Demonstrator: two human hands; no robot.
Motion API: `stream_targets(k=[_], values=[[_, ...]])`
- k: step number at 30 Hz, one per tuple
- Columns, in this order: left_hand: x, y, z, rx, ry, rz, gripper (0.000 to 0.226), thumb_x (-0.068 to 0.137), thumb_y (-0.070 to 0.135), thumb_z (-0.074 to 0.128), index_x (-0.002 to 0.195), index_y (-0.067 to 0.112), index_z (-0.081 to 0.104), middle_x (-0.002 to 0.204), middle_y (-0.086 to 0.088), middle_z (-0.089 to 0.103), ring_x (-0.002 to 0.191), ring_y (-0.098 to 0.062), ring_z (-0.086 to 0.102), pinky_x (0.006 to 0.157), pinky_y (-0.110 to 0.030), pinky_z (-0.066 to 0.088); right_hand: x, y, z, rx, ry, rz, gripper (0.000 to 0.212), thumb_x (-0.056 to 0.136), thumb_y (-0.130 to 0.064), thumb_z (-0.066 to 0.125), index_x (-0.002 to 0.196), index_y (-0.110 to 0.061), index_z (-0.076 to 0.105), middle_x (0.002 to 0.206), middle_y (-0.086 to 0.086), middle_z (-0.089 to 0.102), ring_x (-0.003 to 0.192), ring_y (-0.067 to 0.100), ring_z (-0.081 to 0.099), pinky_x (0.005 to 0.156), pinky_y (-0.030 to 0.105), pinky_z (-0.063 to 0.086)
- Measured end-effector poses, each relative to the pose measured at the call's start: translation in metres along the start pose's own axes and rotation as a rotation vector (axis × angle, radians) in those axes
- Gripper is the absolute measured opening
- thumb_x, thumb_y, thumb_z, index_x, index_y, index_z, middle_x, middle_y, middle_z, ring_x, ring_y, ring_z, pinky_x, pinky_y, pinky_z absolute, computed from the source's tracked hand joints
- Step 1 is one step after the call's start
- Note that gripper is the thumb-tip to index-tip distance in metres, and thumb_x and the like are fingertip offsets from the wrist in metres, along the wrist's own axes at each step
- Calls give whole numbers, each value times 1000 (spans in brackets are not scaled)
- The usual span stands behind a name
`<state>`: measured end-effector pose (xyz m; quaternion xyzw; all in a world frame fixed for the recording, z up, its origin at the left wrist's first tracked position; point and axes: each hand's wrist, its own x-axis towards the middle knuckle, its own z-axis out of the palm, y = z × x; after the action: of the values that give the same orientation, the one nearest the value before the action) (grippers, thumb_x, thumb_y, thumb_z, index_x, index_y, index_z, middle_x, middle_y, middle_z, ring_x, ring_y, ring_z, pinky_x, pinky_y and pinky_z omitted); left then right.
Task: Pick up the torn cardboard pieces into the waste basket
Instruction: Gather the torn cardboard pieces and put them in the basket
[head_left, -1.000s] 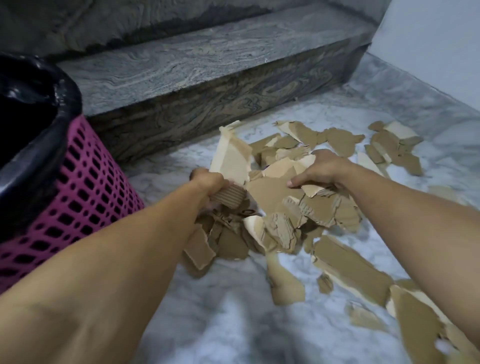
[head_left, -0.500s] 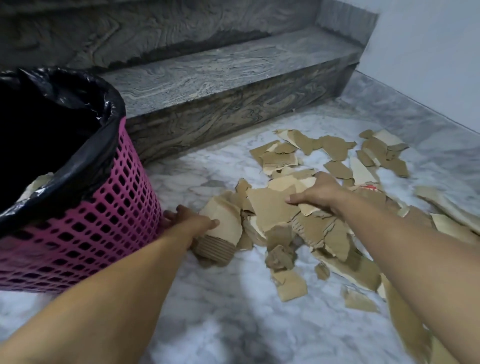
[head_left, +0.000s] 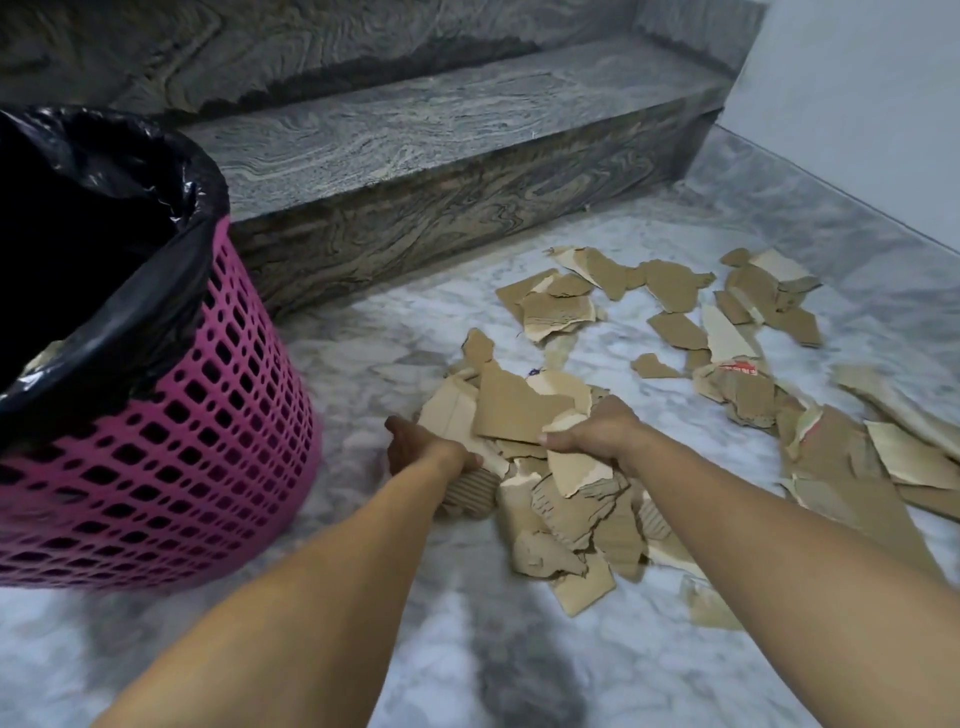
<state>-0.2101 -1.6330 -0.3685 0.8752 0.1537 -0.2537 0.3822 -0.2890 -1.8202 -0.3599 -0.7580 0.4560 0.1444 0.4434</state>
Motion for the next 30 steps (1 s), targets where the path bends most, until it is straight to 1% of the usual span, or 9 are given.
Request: stream_targets(k=[5,8,11,15,18,21,24,27,30], values=[[-3,4,0,81,-9,-33,79,52,24,94,117,5,52,124,-13,62,117,-28,56,98,-33,48,8,-6,4,171,-9,-1,63,71,-21,88,119,-2,50,97,8,61,86,24,61,72,29,46],[-7,12,3,132,7,-34,84,59,24,91,127,7,46,134,-15,47,124,-32,46,100,-33,44,10,-6,7,145,-28,16,53,71,-23,88,99,-2,49,73,5,50,63,20,50,55,26,39],[-6,13,2,40,-35,3,85,58,17,91,130,8,46,133,-13,51,121,-29,52,97,-32,48,10,-4,6,154,-36,3,54,68,-24,90,99,-3,49,81,9,53,64,22,50,54,24,40],[-5,11,-9,-161,-129,-53,81,39,3,94,113,4,59,107,-10,69,95,-28,66,83,-38,59,5,-3,-10,185,-44,-21,46,73,-18,86,93,-3,48,68,4,49,54,14,47,39,17,34],[-9,22,-21,-220,-175,-15,71,36,-1,93,101,2,63,94,-10,71,86,-29,68,74,-48,60,-7,-16,-28,176,-65,-77,54,72,-21,87,105,1,51,84,7,62,69,18,59,52,23,42],[-23,48,-47,-211,-163,71,62,46,1,92,97,5,57,92,-8,65,89,-30,65,77,-47,59,-23,-36,-55,191,-44,-125,62,65,-23,91,113,2,60,97,13,72,83,25,70,65,27,51],[-40,80,-82,-212,-148,156,67,52,2,92,109,1,55,99,-12,65,91,-32,64,73,-45,59,-52,-69,-88,206,-47,-169,36,75,-19,84,98,-1,63,86,10,72,74,22,68,61,27,51],[-65,114,-121,-229,-135,254,70,57,2,90,117,0,54,101,-13,65,82,-29,65,57,-38,58,-85,-110,-120,226,10,-257,43,67,-17,89,97,-3,62,89,11,73,81,25,70,81,37,57],[-94,145,-164,-240,-143,337,66,71,2,83,127,0,47,83,-9,58,63,-22,59,33,-26,46,-121,-153,-145,233,50,-361,29,72,-8,85,91,-3,64,85,10,74,69,18,71,70,30,58]])
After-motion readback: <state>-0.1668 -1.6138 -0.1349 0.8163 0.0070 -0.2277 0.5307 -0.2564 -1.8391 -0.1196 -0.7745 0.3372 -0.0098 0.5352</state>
